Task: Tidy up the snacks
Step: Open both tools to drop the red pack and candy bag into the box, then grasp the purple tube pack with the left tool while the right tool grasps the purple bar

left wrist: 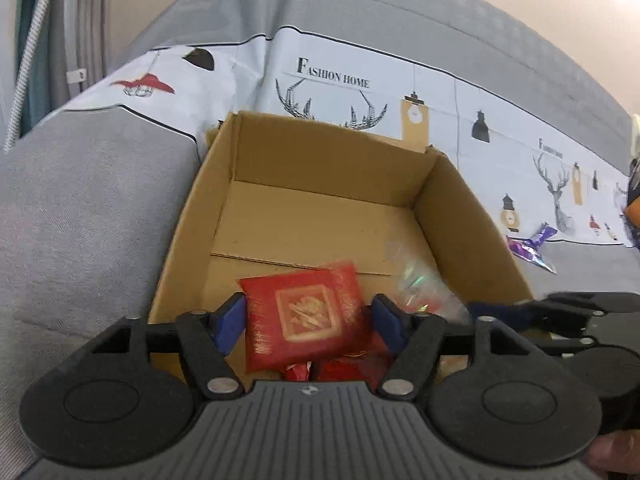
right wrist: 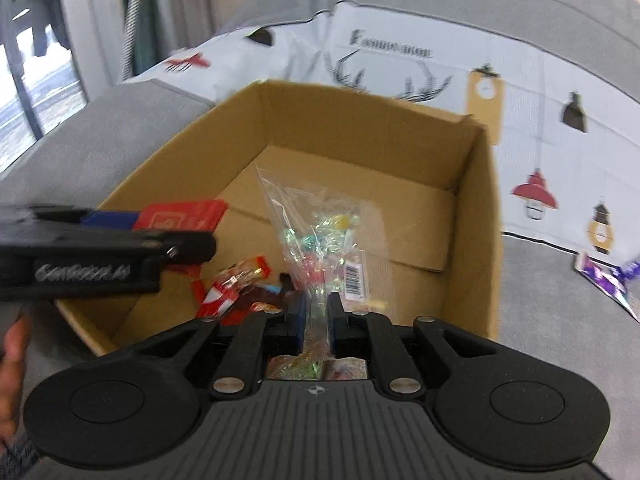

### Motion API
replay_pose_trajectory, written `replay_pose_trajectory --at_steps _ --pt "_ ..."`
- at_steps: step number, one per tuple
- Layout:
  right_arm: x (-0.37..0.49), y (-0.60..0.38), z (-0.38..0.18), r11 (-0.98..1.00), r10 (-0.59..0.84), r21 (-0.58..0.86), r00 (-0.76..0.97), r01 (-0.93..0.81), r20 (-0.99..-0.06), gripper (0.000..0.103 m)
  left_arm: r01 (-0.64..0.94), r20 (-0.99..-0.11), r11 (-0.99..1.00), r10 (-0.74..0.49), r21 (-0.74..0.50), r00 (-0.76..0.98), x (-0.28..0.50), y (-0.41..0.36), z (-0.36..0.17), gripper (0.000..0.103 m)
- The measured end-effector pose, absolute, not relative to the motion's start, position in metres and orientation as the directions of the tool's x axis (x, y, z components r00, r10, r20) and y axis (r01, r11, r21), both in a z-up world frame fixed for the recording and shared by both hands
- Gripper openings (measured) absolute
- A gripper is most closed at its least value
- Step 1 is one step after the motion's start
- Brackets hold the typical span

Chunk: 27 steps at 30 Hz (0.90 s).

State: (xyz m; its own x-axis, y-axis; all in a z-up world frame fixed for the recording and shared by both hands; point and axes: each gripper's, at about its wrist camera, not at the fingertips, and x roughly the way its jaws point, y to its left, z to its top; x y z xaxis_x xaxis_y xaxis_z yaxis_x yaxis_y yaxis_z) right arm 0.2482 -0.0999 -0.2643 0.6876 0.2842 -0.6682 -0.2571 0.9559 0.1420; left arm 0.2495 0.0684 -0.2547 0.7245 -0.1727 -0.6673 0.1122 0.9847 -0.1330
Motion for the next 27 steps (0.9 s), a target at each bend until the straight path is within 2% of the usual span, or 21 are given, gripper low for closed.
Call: replay_pose_trajectory --at_steps 1,2,6,8,14,21,27 --pt "0.247 -0.103 -0.262 0.945 0.322 0.183 0.681 -0.271 -0.658 0.082 0.101 -0.671 0.986 -0.164 -0.133 0.723 0.248 0.067 -0.252 0.093" --pt "0.242 -0.106 -0.258 0.934 0.355 0.210 0.685 -0.288 -0.636 0.096 0.093 -0.670 0.986 -0.162 -0.138 0.724 0.246 0.066 -0.248 0.097" --pt "0.222 -0.109 -0.239 0.939 0.336 0.161 0.723 -0.303 -0.603 0.096 0.088 -0.662 0.986 -0.158 -0.138 0.733 0.232 0.060 -0.227 0.097" --pt "0.212 -0.116 -0.231 0.938 0.342 0.172 0.736 -0.300 -0.584 0.099 0.093 -0.650 0.986 -0.159 -0.135 0.743 0.221 0.053 -0.216 0.102" --pt "0.179 -0.146 -0.213 0.939 0.345 0.199 0.771 -0.282 -0.535 0.102 0.136 -0.620 0.984 -0.176 -0.111 0.765 0.189 0.020 -0.187 0.103" --pt "0.143 -0.199 -0.214 0.943 0.321 0.237 0.821 -0.232 -0.473 0.102 0.251 -0.608 0.948 -0.319 -0.197 0.726 0.174 -0.041 -0.182 0.103" --pt "0.141 -0.269 -0.232 0.942 0.251 0.316 0.858 -0.111 -0.448 0.102 0.319 -0.605 0.932 -0.356 -0.172 0.712 0.188 -0.107 -0.187 0.103"
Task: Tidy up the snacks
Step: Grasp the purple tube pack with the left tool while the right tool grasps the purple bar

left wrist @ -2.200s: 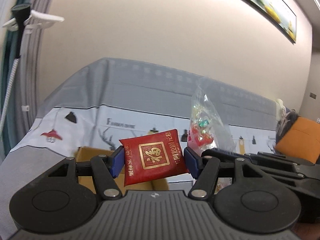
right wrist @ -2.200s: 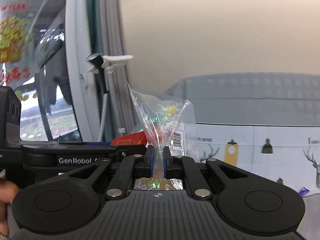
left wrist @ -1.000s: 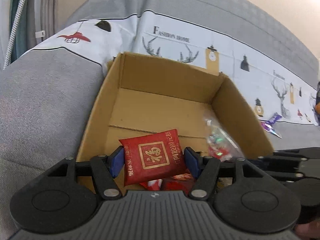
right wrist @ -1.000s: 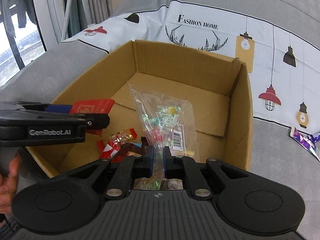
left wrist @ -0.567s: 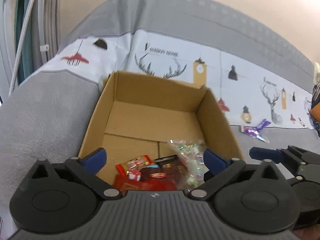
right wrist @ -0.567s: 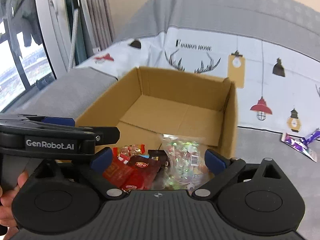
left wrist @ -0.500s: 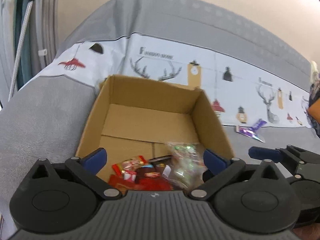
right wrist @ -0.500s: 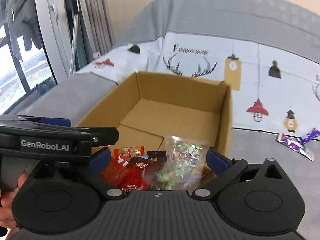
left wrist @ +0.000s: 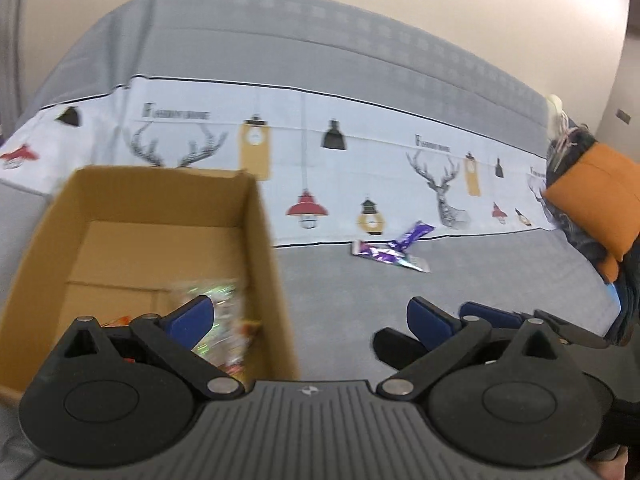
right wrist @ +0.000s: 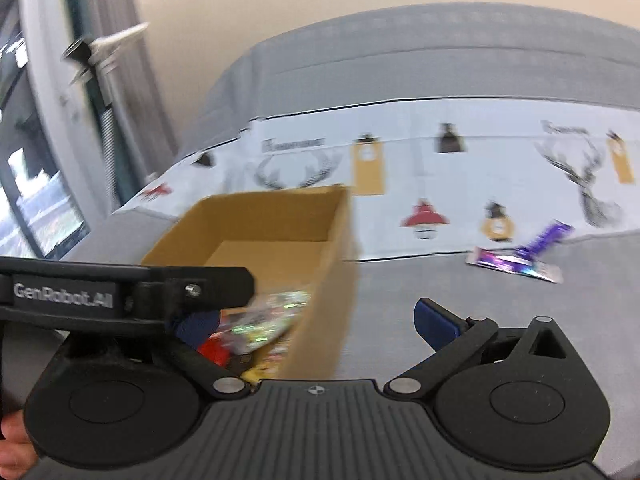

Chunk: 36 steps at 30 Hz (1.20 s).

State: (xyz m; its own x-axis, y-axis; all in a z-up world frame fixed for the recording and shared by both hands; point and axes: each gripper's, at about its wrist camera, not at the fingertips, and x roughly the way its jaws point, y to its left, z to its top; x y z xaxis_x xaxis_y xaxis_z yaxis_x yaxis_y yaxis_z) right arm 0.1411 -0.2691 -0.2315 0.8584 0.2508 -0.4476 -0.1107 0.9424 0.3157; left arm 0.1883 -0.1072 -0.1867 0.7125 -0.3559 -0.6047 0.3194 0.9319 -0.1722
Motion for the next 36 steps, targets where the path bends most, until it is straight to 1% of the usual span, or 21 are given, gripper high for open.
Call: replay_pose_trajectory --at_steps 3,5,7,8,10,12,13,14,15,17,18,20,23,26,28,29,30,32,35,36 --pt "0.148 -0.308 -0.246 0.939 0.209 0.339 0.869 -0.051 -0.448 0.100 0.334 -0.619 0.924 -0.374 -0.187 0.691 0.208 -0.138 -0.198 0.103" --pt "0.153 -0.331 -0.256 0.938 0.181 0.345 0.877 -0.019 -0.446 0.095 0.338 -0.637 0.921 -0.379 -0.193 0.671 0.227 -0.159 -0.209 0.103" --pt "0.163 -0.357 -0.267 0.938 0.155 0.348 0.880 0.012 -0.448 0.093 0.345 -0.647 0.917 -0.387 -0.198 0.657 0.244 -0.178 -0.221 0.103" --pt "0.171 -0.371 -0.274 0.938 0.144 0.346 0.882 0.023 -0.448 0.088 0.347 -0.653 0.916 -0.388 -0.200 0.651 0.255 -0.191 -0.228 0.103" --pt "0.188 -0.394 -0.285 0.941 0.125 0.337 0.885 0.038 -0.449 0.082 0.348 -0.665 0.915 -0.392 -0.207 0.636 0.280 -0.211 -0.242 0.103" --pt "0.205 -0.418 -0.297 0.936 0.105 0.346 0.895 0.058 -0.433 0.082 0.336 -0.687 0.916 -0.388 -0.218 0.615 0.305 -0.230 -0.258 0.103" --pt "0.213 -0.429 -0.305 0.930 0.102 0.363 0.903 0.063 -0.418 0.079 0.325 -0.700 0.918 -0.385 -0.225 0.602 0.317 -0.238 -0.265 0.103" --pt "0.223 -0.441 -0.315 0.918 0.102 0.390 0.908 0.071 -0.406 0.069 0.315 -0.711 0.919 -0.384 -0.236 0.589 0.330 -0.248 -0.273 0.103" --pt "0.236 -0.452 -0.328 0.902 0.104 0.422 0.902 0.092 -0.420 0.062 0.306 -0.721 0.920 -0.384 -0.245 0.577 0.344 -0.257 -0.282 0.102" --pt "0.263 -0.470 -0.345 0.865 0.119 0.481 0.870 0.146 -0.478 0.036 0.292 -0.741 0.922 -0.380 -0.254 0.554 0.368 -0.276 -0.298 0.101" --pt "0.276 -0.477 -0.350 0.857 0.135 0.495 0.865 0.143 -0.484 0.032 0.289 -0.747 0.922 -0.380 -0.258 0.545 0.378 -0.283 -0.305 0.098" --pt "0.299 -0.485 -0.356 0.871 0.127 0.471 0.861 0.141 -0.493 0.029 0.290 -0.756 0.920 -0.383 -0.262 0.531 0.397 -0.299 -0.318 0.096" --pt "0.325 -0.499 -0.373 0.879 0.105 0.445 0.841 0.171 -0.531 0.025 0.300 -0.766 0.917 -0.386 -0.261 0.514 0.417 -0.316 -0.334 0.085" --pt "0.345 -0.510 -0.391 0.886 0.086 0.415 0.807 0.206 -0.585 0.025 0.294 -0.774 0.913 -0.397 -0.282 0.493 0.435 -0.324 -0.349 0.084" --pt "0.351 -0.518 -0.399 0.880 0.094 0.423 0.793 0.216 -0.602 0.026 0.290 -0.776 0.913 -0.398 -0.285 0.490 0.439 -0.324 -0.353 0.084" --pt "0.354 -0.520 -0.403 0.880 0.104 0.423 0.781 0.217 -0.616 0.027 0.290 -0.776 0.913 -0.398 -0.285 0.490 0.441 -0.323 -0.355 0.084" --pt "0.356 -0.519 -0.408 0.880 0.128 0.427 0.763 0.208 -0.634 0.028 0.293 -0.776 0.913 -0.399 -0.285 0.488 0.442 -0.323 -0.357 0.084" --pt "0.354 -0.513 -0.409 0.876 0.184 0.455 0.760 0.161 -0.623 0.029 0.297 -0.782 0.911 -0.401 -0.286 0.478 0.444 -0.321 -0.360 0.085" --pt "0.354 -0.497 -0.411 0.822 0.401 0.569 0.700 0.010 -0.591 0.028 0.278 -0.787 0.917 -0.390 -0.286 0.477 0.445 -0.314 -0.362 0.088" --pt "0.355 -0.491 -0.411 0.814 0.447 0.580 0.674 -0.033 -0.588 0.027 0.271 -0.789 0.920 -0.384 -0.283 0.480 0.445 -0.313 -0.363 0.090"
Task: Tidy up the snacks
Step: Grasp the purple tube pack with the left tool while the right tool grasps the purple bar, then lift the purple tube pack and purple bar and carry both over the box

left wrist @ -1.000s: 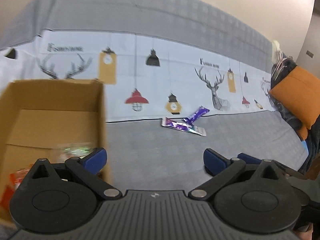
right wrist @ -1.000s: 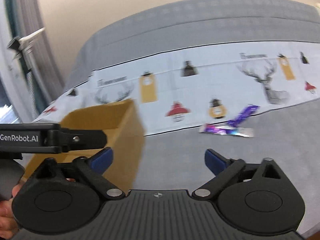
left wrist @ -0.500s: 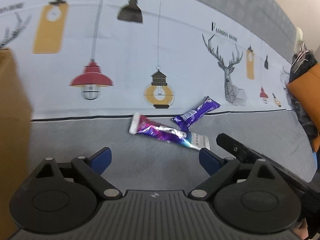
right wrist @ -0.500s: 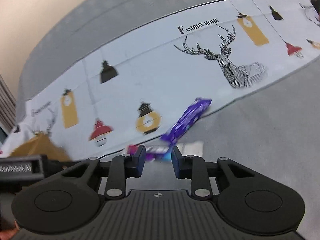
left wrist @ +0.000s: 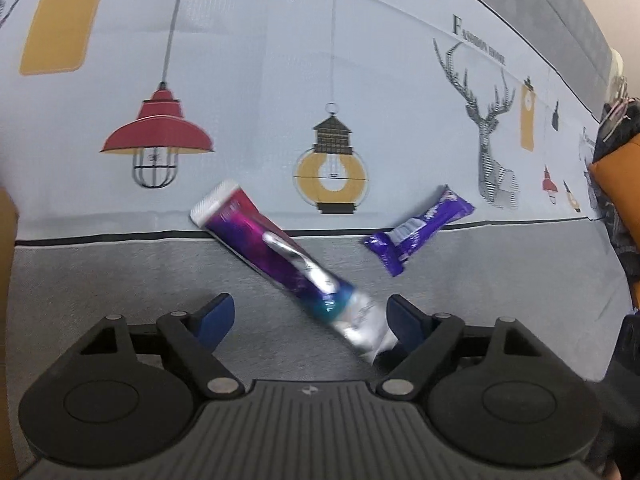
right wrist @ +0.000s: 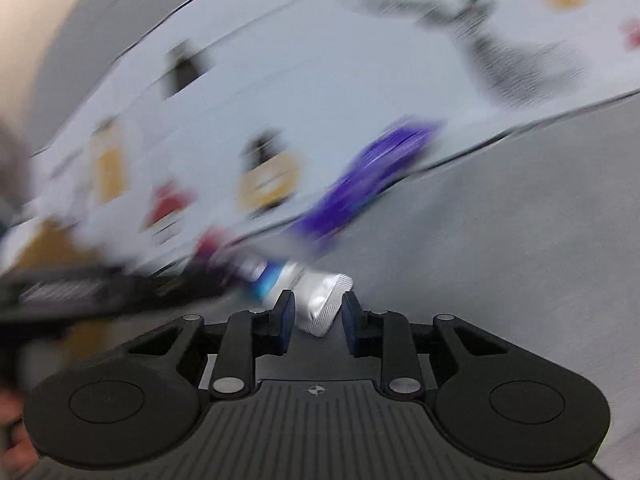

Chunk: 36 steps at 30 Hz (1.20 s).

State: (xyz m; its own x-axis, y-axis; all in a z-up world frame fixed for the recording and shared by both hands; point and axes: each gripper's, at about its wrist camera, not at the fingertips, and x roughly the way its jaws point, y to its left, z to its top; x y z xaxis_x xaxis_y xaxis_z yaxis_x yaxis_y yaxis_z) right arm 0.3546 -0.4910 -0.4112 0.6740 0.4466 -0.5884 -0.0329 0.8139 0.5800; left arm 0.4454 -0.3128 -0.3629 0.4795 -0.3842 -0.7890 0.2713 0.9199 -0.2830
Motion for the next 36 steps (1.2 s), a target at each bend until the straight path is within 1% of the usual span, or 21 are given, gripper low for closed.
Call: replay_pose_trajectory --at_steps 2,7,9,10,11,12,13,14,16,18,20,21,22,23,25,27,29,32,34,35,36 --pt "0.351 -0.487 -0.408 0.823 0.440 0.566 0.676 -0.042 -0.591 0.027 0.258 -0.794 0.926 -0.370 -0.275 0.482 0.446 -0.309 -0.365 0.091" --pt "0.351 -0.512 -0.412 0.801 0.295 0.581 0.751 0.142 -0.591 0.029 0.214 -0.806 0.935 -0.352 -0.282 0.477 0.452 -0.305 -0.369 0.091" --pt "0.355 -0.519 -0.413 0.774 0.256 0.604 0.778 0.191 -0.573 0.035 0.182 -0.809 0.943 -0.333 -0.279 0.484 0.456 -0.306 -0.368 0.094" --pt "0.358 -0.520 -0.413 0.758 0.236 0.617 0.792 0.212 -0.563 0.055 0.179 -0.809 0.944 -0.331 -0.278 0.486 0.458 -0.308 -0.368 0.094" --pt "0.360 -0.520 -0.412 0.742 0.209 0.627 0.806 0.238 -0.553 0.080 0.185 -0.810 0.943 -0.331 -0.275 0.484 0.460 -0.311 -0.368 0.094" --pt "0.362 -0.519 -0.410 0.726 0.185 0.641 0.827 0.250 -0.531 0.086 0.190 -0.813 0.946 -0.323 -0.263 0.485 0.463 -0.314 -0.368 0.094" --pt "0.366 -0.517 -0.409 0.718 0.171 0.651 0.844 0.246 -0.508 0.089 0.198 -0.814 0.949 -0.311 -0.244 0.490 0.465 -0.318 -0.369 0.094" --pt "0.370 -0.515 -0.406 0.721 0.159 0.648 0.851 0.246 -0.500 0.088 0.209 -0.815 0.953 -0.295 -0.218 0.498 0.467 -0.322 -0.371 0.094" --pt "0.383 -0.508 -0.406 0.736 0.129 0.627 0.857 0.254 -0.498 0.088 0.236 -0.817 0.960 -0.257 -0.153 0.516 0.471 -0.329 -0.372 0.086" --pt "0.399 -0.504 -0.413 0.747 0.141 0.615 0.843 0.253 -0.519 0.088 0.270 -0.806 0.959 -0.228 -0.088 0.547 0.471 -0.332 -0.370 0.060" --pt "0.410 -0.503 -0.421 0.781 0.154 0.586 0.843 0.215 -0.515 0.085 0.297 -0.804 0.952 -0.234 -0.075 0.547 0.469 -0.329 -0.369 0.050" --pt "0.414 -0.503 -0.420 0.818 0.146 0.542 0.842 0.193 -0.519 0.078 0.307 -0.804 0.949 -0.238 -0.073 0.545 0.467 -0.326 -0.369 0.045" --pt "0.416 -0.502 -0.418 0.852 0.124 0.488 0.832 0.190 -0.540 0.056 0.316 -0.805 0.946 -0.242 -0.072 0.542 0.465 -0.324 -0.370 0.042" --pt "0.416 -0.503 -0.417 0.870 0.097 0.448 0.821 0.204 -0.562 0.026 0.322 -0.808 0.944 -0.244 -0.072 0.536 0.462 -0.321 -0.370 0.037" --pt "0.410 -0.515 -0.420 0.827 0.165 0.526 0.806 0.201 -0.568 0.025 0.327 -0.816 0.942 -0.245 -0.072 0.524 0.454 -0.315 -0.368 0.032" --pt "0.401 -0.513 -0.417 0.851 0.165 0.489 0.785 0.192 -0.597 0.025 0.341 -0.823 0.937 -0.251 -0.075 0.509 0.443 -0.309 -0.365 0.023" --pt "0.389 -0.508 -0.412 0.874 0.180 0.456 0.763 0.165 -0.621 0.025 0.352 -0.828 0.933 -0.255 -0.075 0.499 0.429 -0.305 -0.361 0.021" --pt "0.362 -0.499 -0.397 0.901 0.236 0.428 0.748 0.070 -0.620 0.025 0.372 -0.835 0.922 -0.287 -0.108 0.469 0.404 -0.302 -0.356 0.021" --pt "0.342 -0.489 -0.389 0.930 0.260 0.367 0.727 -0.012 -0.635 0.025 0.409 -0.835 0.910 -0.280 -0.073 0.474 0.389 -0.306 -0.355 0.022" --pt "0.333 -0.487 -0.389 0.934 0.268 0.356 0.710 -0.026 -0.651 0.025 0.413 -0.837 0.909 -0.260 -0.045 0.481 0.385 -0.308 -0.357 0.033" --pt "0.328 -0.485 -0.391 0.932 0.287 0.360 0.689 -0.041 -0.666 0.025 0.407 -0.843 0.913 -0.237 -0.024 0.482 0.384 -0.309 -0.361 0.052"
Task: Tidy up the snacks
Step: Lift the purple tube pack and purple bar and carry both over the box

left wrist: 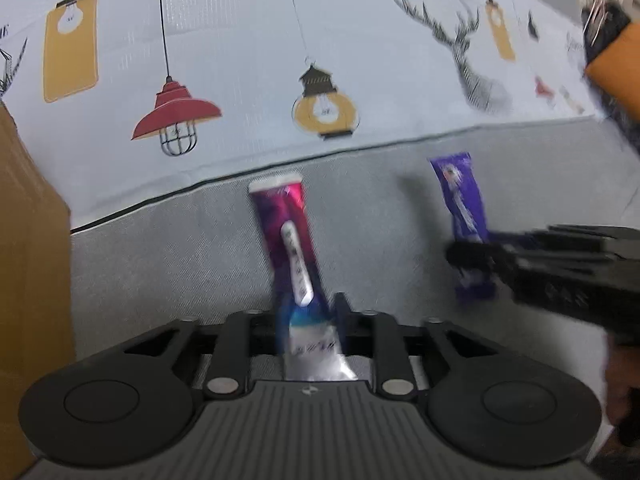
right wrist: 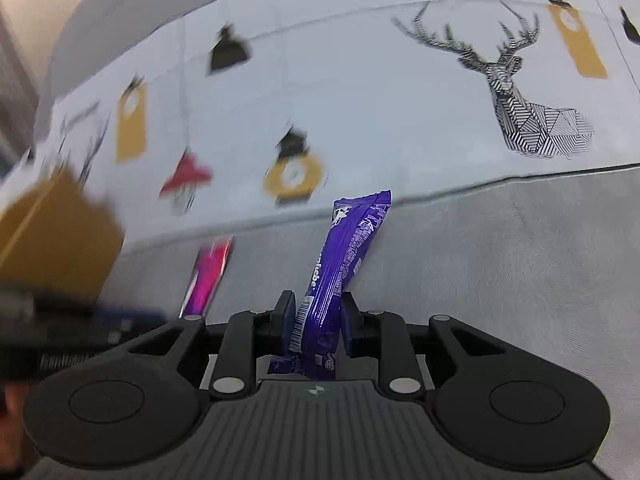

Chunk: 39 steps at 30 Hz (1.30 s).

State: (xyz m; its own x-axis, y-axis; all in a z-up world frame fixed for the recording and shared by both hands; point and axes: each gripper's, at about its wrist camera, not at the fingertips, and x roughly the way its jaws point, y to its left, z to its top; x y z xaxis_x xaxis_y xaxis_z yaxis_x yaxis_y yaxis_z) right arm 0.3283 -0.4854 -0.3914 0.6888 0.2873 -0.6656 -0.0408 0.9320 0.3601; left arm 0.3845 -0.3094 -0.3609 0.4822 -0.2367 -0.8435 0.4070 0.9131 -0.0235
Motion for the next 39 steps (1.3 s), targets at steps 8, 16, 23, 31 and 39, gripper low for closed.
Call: replay_pose_trajectory --at_steps 8,16,23,31,39 --pt "0.332 -0.476 -0.397 0.956 0.269 0.272 0.707 -0.111 -0.654 0.095 0.334 -0.829 0.942 -0.203 -0.021 0.521 0.417 -0.312 -0.379 0.076" --pt "0.356 -0.493 -0.406 0.953 0.259 0.290 0.711 -0.081 -0.653 0.014 0.428 -0.805 0.903 -0.289 -0.049 0.518 0.427 -0.330 -0.376 0.025" --pt "0.324 -0.488 -0.380 0.956 0.232 0.287 0.761 -0.063 -0.606 0.014 0.444 -0.779 0.885 -0.374 -0.137 0.504 0.384 -0.319 -0.341 0.025" --pt "0.249 -0.470 -0.325 0.965 0.148 0.263 0.848 -0.011 -0.508 0.014 0.443 -0.708 0.884 -0.411 -0.153 0.575 0.331 -0.279 -0.273 0.022" --pt "0.194 -0.415 -0.270 0.951 0.146 0.309 0.897 -0.011 -0.417 0.014 0.453 -0.625 0.885 -0.417 -0.112 0.660 0.266 -0.232 -0.209 0.022"
